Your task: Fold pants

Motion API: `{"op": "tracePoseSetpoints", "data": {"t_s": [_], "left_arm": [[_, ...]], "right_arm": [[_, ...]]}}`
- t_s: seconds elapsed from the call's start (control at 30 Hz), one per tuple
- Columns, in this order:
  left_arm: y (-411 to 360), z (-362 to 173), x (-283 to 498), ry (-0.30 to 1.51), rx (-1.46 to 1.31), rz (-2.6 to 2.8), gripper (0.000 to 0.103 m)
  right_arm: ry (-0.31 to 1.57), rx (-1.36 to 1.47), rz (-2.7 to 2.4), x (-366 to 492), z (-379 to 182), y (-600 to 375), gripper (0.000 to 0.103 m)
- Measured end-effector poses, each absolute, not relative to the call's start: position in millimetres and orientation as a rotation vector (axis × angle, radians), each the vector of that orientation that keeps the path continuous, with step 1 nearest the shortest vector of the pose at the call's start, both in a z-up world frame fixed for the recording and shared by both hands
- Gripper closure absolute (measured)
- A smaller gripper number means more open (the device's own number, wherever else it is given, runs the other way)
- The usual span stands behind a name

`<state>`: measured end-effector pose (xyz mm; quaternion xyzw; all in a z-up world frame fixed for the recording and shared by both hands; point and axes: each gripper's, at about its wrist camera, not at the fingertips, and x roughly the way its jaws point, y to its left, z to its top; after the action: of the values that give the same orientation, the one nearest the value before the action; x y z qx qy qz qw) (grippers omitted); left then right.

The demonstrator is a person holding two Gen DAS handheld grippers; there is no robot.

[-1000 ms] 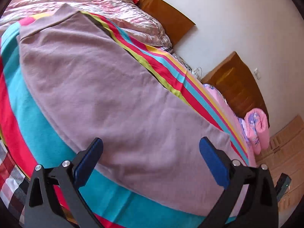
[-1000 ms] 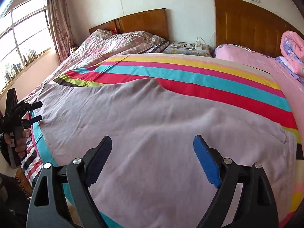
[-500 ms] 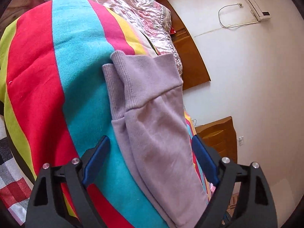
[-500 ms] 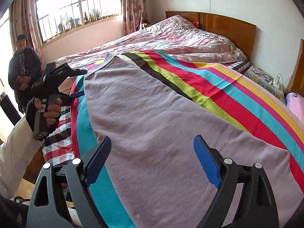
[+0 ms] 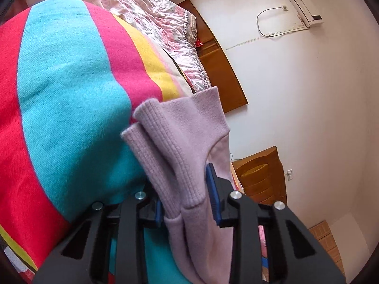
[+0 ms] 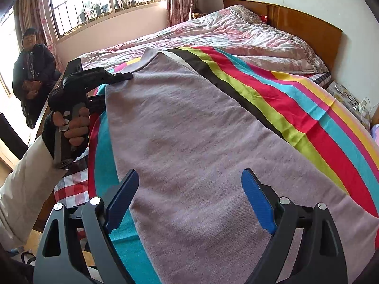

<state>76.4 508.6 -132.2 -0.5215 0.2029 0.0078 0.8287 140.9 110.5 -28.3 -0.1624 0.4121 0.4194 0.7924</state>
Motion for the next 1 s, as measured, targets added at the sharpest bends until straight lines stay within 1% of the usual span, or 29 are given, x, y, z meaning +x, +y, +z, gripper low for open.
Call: {"op": "tracePoseSetpoints", "data": {"t_s": [0.03, 0.1, 0.17, 0.23, 0.3, 0.37, 0.43, 0.5, 0.53, 0.57, 0.63, 0.67, 0.7, 0.77, 0.83, 0.93, 1.0], "left_arm": [[506.1, -130.6, 75.0, 0.436, -1.083, 0.031, 0.085], [502.5, -122.7, 73.7, 0.433, -1.038, 0.050, 0.088], [502.6, -113.3, 76.2, 0.444, -1.003, 0.061, 0.088], [502.8, -107.3, 77.4, 0.450, -0.984, 0.066, 0.088], [497.9, -102.6, 79.7, 0.458, -0.947, 0.084, 0.088], [494.3, -99.4, 77.7, 0.453, -0.935, 0.091, 0.088], [494.1, -98.7, 73.0, 0.451, -0.942, 0.097, 0.088], [492.5, -97.5, 71.2, 0.457, -0.934, 0.115, 0.088], [489.8, -95.6, 71.4, 0.460, -0.921, 0.126, 0.088], [486.7, -91.5, 71.7, 0.462, -0.908, 0.137, 0.088], [476.5, -77.8, 69.8, 0.462, -0.863, 0.165, 0.088], [468.3, -67.6, 68.7, 0.455, -0.825, 0.175, 0.088], [457.9, -54.2, 68.7, 0.447, -0.783, 0.181, 0.088], [424.1, -19.8, 70.4, 0.428, -0.668, 0.180, 0.088], [370.6, 15.8, 74.0, 0.414, -0.511, 0.148, 0.088], [261.0, 51.6, 78.2, 0.406, -0.235, 0.059, 0.088], [179.4, 56.2, 76.0, 0.404, -0.054, -0.028, 0.087]], "right_arm": [[0.899, -0.375, 0.894, 144.3, -35.5, 115.9, 0.017], [0.987, -0.463, 0.869, 144.9, -59.4, 123.5, 0.014], [0.891, -0.513, 0.899, 129.2, -63.6, 119.4, 0.014], [0.932, -0.490, 0.912, 132.0, -61.8, 114.6, 0.014], [0.948, -0.529, 0.927, 138.3, -55.3, 118.7, 0.014], [0.896, -0.490, 0.929, 153.8, -41.9, 126.3, 0.014], [0.882, -0.429, 0.962, 177.1, -36.3, 139.1, 0.014], [0.932, -0.472, 0.949, 199.6, -51.8, 158.0, 0.014], [0.981, -0.504, 0.958, 208.2, -64.7, 166.2, 0.012], [0.935, -0.511, 0.991, 206.1, -65.2, 167.7, 0.005], [0.937, -0.529, 0.984, 202.5, -63.7, 163.6, 0.007], [0.946, -0.515, 0.966, 200.7, -57.7, 155.3, 0.010], [0.929, -0.471, 0.949, 197.8, -47.0, 140.5, 0.010], [0.866, -0.327, 0.934, 190.9, -19.6, 92.6, 0.010], [0.800, -0.184, 0.870, 182.2, 4.0, 29.3, 0.009], [0.744, -0.032, 0.725, 166.1, 23.8, -72.9, 0.009], [0.716, 0.050, 0.586, 155.9, 31.8, -142.6, 0.008]]}}
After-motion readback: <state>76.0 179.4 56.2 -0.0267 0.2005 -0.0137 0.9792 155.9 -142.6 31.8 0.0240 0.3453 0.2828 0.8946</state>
